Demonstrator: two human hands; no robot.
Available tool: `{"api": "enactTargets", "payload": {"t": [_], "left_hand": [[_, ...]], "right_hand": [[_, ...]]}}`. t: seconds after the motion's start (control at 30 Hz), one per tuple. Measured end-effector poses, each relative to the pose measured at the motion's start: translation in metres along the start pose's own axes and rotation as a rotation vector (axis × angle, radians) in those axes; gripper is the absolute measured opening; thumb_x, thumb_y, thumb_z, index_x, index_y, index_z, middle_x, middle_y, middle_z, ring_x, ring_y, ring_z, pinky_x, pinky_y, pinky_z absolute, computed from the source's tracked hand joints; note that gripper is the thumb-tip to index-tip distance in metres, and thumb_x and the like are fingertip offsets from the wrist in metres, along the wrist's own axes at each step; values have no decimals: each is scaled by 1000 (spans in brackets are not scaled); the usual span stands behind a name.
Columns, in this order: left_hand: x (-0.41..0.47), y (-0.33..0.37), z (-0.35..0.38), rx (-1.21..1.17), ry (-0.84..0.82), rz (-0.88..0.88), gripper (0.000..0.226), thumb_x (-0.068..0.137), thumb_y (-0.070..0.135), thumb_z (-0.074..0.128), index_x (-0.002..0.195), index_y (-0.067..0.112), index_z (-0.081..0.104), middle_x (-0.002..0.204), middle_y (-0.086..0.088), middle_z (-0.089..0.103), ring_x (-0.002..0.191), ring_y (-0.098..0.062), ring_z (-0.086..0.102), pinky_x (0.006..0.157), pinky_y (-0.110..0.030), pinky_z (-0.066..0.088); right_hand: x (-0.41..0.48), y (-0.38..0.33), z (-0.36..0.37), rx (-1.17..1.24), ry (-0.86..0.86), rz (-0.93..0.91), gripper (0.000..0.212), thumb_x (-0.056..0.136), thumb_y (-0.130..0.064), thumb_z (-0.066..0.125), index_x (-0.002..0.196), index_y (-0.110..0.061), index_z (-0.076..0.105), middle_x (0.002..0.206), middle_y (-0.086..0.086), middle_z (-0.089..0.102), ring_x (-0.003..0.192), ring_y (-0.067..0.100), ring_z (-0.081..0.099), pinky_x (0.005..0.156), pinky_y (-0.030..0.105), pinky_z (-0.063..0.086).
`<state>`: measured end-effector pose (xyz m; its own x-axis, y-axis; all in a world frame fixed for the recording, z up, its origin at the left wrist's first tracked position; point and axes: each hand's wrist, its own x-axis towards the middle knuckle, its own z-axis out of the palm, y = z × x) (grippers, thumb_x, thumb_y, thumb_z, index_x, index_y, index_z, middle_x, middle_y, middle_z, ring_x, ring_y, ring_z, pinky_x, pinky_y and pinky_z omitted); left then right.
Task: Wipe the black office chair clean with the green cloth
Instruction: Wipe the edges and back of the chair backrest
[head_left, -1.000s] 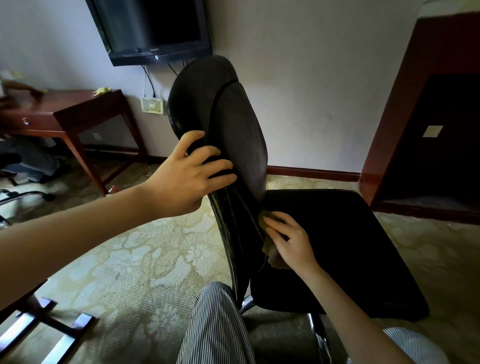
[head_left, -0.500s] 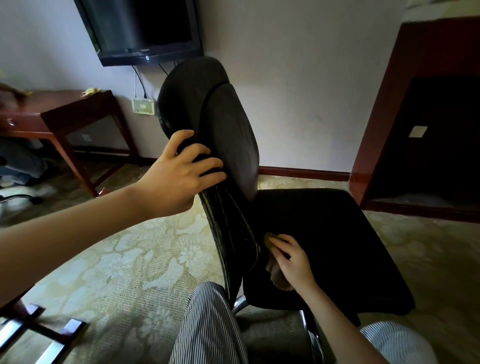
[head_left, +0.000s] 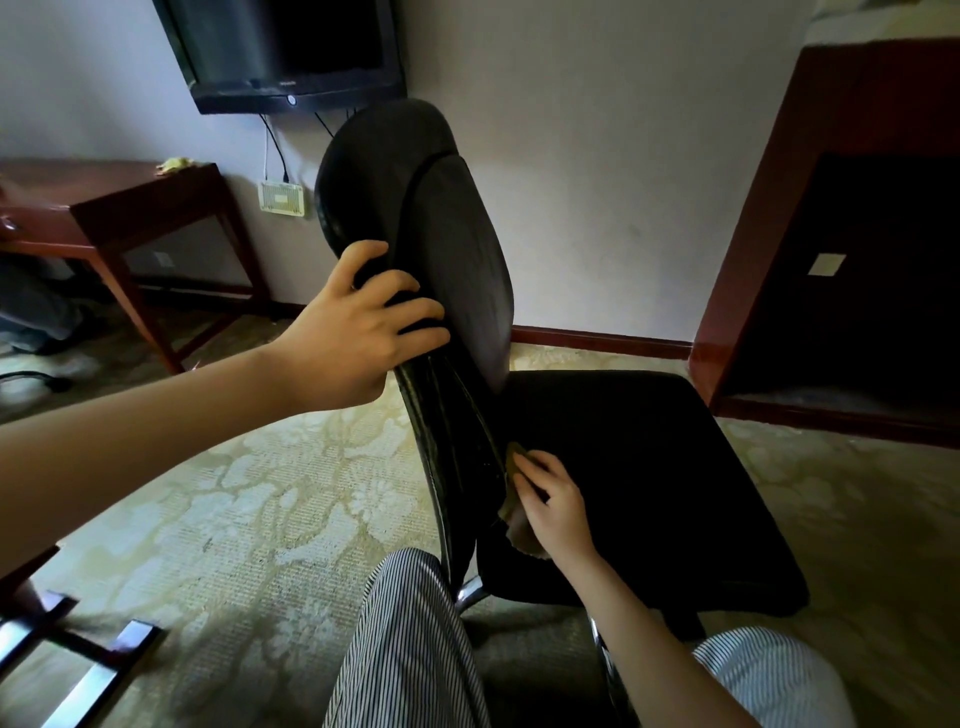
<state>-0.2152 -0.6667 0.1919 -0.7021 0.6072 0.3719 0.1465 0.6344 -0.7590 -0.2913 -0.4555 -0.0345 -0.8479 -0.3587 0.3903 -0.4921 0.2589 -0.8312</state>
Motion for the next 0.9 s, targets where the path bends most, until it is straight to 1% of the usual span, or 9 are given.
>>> {"api": "enactTargets", "payload": {"t": [0.23, 0.33, 0.47, 0.53, 0.6, 0.7, 0.77, 0.83, 0.9], "left_hand": [[-1, -3, -1, 0, -4, 33, 47, 73, 9, 39, 110, 18, 65, 109, -4, 64, 105, -29, 43, 106, -50, 10], [0, -2, -5, -19, -5, 50, 47, 68, 8, 51, 112, 17, 66, 110, -7, 64, 106, -30, 42, 105, -52, 12], [-7, 8, -11, -139, 53, 76, 61, 69, 14, 49, 129, 22, 51, 130, -8, 51, 117, -27, 40, 111, -46, 4], [-21, 39, -7, -308, 180, 15, 47, 77, 16, 45, 123, 20, 48, 125, -4, 47, 111, -23, 45, 110, -42, 16], [-43, 90, 2, -612, 338, -257, 26, 86, 24, 51, 108, 12, 46, 108, -2, 46, 97, -22, 47, 95, -36, 36], [-66, 158, 19, -985, 295, -901, 52, 81, 53, 58, 110, 17, 34, 109, 9, 28, 101, -16, 38, 89, -25, 37], [-62, 175, 28, -1190, 204, -1260, 77, 70, 54, 70, 124, 23, 25, 119, 9, 23, 111, -15, 38, 95, -31, 40], [-51, 178, 36, -1362, 112, -1445, 93, 67, 44, 74, 137, 20, 17, 131, 3, 23, 118, -16, 39, 97, -34, 42], [-41, 177, 43, -1484, 103, -1524, 90, 72, 31, 74, 139, 23, 14, 138, -1, 26, 122, -18, 41, 97, -36, 44]], "right_hand": [[-4, 18, -12, -95, -160, 73, 28, 92, -8, 57, 118, -11, 65, 110, -14, 51, 98, 2, 52, 80, -1, 35], [7, 16, -25, -52, -245, 141, 26, 93, -12, 57, 116, -15, 66, 106, -19, 51, 98, 3, 55, 79, 1, 37], [16, 2, -29, -19, -147, 31, 29, 91, -8, 58, 119, -12, 64, 107, -22, 49, 99, -1, 52, 86, 2, 36], [11, -2, -22, -66, -111, -56, 30, 91, -10, 59, 120, -11, 63, 110, -18, 51, 102, 1, 52, 89, 4, 36], [4, 1, -16, -193, -24, -170, 29, 90, -17, 59, 119, -11, 65, 114, -7, 57, 102, 6, 53, 92, 5, 35], [-4, 7, -10, -370, 85, -321, 35, 90, -28, 49, 114, -11, 68, 114, 4, 63, 100, 10, 51, 90, 12, 37], [-5, 8, -8, -434, 104, -368, 35, 89, -28, 47, 112, -12, 69, 114, 5, 64, 100, 14, 52, 82, 17, 44], [-4, 9, -7, -478, 97, -412, 33, 89, -25, 48, 111, -12, 70, 112, 8, 65, 96, 20, 57, 75, 27, 51], [-2, 10, -8, -513, 88, -446, 29, 89, -20, 52, 110, -10, 70, 112, 10, 65, 92, 26, 60, 70, 33, 54]]}}
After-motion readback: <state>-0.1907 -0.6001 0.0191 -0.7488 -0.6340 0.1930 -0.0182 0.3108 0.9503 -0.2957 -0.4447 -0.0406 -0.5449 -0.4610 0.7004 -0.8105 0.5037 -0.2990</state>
